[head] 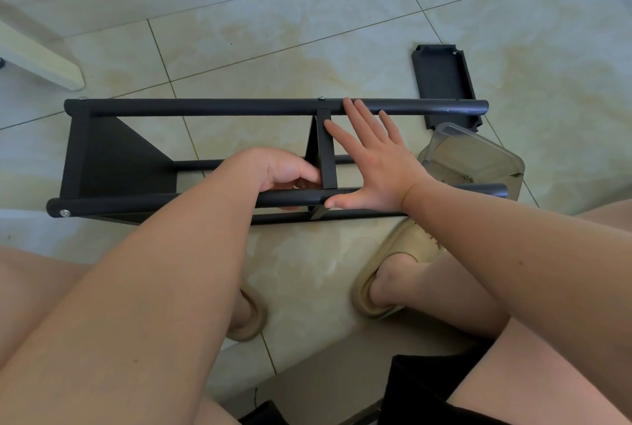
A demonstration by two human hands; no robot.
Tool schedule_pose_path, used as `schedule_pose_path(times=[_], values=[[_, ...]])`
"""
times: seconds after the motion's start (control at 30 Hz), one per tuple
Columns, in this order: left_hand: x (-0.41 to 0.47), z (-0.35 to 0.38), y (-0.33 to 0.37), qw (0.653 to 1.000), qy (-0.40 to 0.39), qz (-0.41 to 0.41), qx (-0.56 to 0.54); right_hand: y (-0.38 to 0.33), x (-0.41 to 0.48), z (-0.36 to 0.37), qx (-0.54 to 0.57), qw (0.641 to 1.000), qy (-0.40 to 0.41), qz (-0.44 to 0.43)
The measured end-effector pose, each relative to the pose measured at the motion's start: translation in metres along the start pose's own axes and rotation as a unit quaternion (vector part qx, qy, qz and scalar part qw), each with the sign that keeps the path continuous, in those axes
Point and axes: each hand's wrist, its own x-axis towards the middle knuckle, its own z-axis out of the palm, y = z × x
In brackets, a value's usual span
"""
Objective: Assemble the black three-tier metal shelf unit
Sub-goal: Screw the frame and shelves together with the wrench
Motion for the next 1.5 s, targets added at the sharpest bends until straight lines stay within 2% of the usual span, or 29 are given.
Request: schedule_pose_path(times=[0.27, 0.37, 0.57, 0.83, 1.13, 1.33, 1.5], values=[[0.0028, -0.0012, -0.0027, 0.998, -0.004, 0.051, -0.040, 0.0000, -0.0001, -0.0002, -0.002, 1.000, 0.002, 0.000], [0.0003, -0.0009, -0.0015, 0.996, -0.018, 0.047, -0.068, -0.0001, -0.0001, -0.0005, -0.004, 1.000, 0.001, 0.001], [0.0028, -0.0003, -0.0001, 1.000, -0.004, 0.002, -0.004, 0.0003, -0.0004, -0.0009, -0.005, 1.000, -0.001, -0.001], [-0.0010, 0.0007, 0.0000, 0.998, -0.005, 0.033, -0.043, -0.0001, -0.0001, -0.0017, -0.005, 1.000, -0.006, 0.002], [-0.0007, 0.0008, 0.0003, 1.000, -0.006, 0.027, -0.004, -0.0002, -0.0002, -0.0010, 0.001, 1.000, 0.000, -0.001], [0.0013, -0.0013, -0.0021, 0.997, -0.014, 0.050, -0.059, -0.0001, 0.0001, -0.0021, -0.003, 1.000, -0.008, 0.002], [0.0017, 0.0000, -0.0006, 1.000, 0.021, 0.014, 0.010, -0.0001, -0.0003, -0.0015, 0.000, 1.000, -0.002, -0.001]])
